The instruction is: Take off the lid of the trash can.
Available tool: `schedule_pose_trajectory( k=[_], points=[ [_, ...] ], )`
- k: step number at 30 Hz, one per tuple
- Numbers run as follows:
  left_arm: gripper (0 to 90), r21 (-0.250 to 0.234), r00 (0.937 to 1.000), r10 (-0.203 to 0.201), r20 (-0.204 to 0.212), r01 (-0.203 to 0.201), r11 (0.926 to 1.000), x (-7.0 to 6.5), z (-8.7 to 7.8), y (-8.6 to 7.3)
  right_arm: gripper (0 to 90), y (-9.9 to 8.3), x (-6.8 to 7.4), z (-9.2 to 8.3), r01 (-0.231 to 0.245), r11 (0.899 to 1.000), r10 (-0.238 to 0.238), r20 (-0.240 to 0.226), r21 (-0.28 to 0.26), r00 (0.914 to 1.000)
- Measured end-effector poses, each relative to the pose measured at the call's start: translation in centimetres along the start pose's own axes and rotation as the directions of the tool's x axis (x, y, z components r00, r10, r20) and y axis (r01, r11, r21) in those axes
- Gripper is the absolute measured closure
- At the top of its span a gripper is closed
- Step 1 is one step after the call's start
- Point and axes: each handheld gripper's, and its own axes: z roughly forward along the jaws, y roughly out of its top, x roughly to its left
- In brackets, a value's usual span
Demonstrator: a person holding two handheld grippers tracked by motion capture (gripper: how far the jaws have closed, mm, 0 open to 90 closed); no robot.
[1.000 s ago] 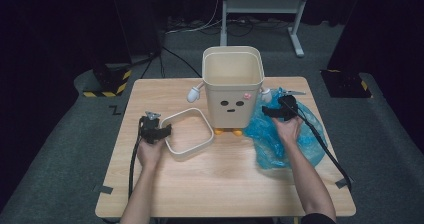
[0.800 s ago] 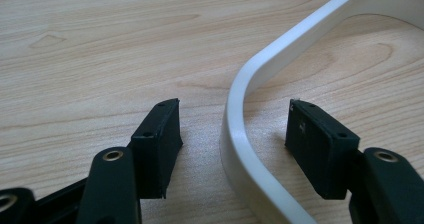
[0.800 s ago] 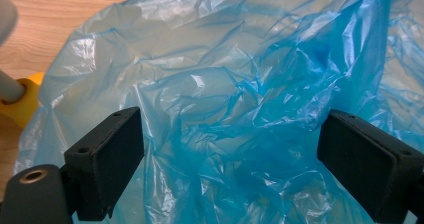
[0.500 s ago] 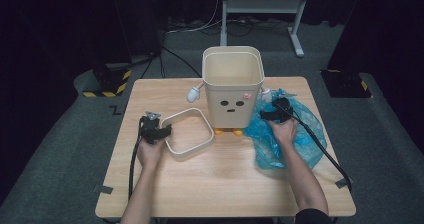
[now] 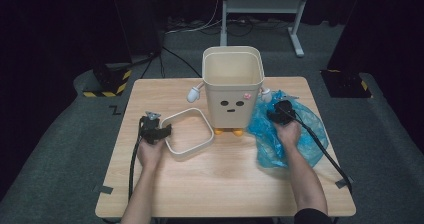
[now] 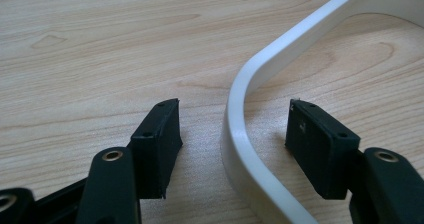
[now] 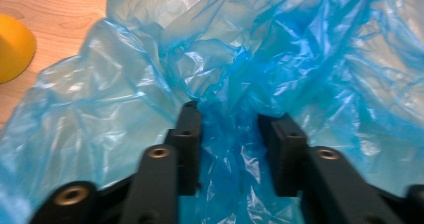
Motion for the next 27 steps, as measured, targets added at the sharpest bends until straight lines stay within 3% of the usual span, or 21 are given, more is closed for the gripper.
schedule_pose_trajectory(
  k=[9,14,18,27],
  points=[
    [38.8,0.0,1.0,0.0,0.0,0.0,1.0,0.0,0.0,0.0,85.4,0.0,-0.2,-0.2,0.032,0.999,-0.031,-0.017,0.006,0.9994],
    [38.8,0.0,1.0,0.0,0.0,0.0,1.0,0.0,0.0,0.0,87.4,-0.2,-0.3,-0.5,0.046,0.999,-0.046,-0.032,0.011,0.9984],
    [38.7,0.0,1.0,0.0,-0.001,0.0,1.0,0.0,0.0,0.0,87.7,-0.2,-0.5,-1.2,0.033,0.999,-0.034,-0.05,-0.012,0.9982],
    [38.7,0.0,1.0,0.0,-0.001,0.0,1.0,0.0,0.0,0.0,88.1,0.3,-1.2,-3.5,0.058,0.997,-0.062,-0.065,-0.056,0.996]
  ],
)
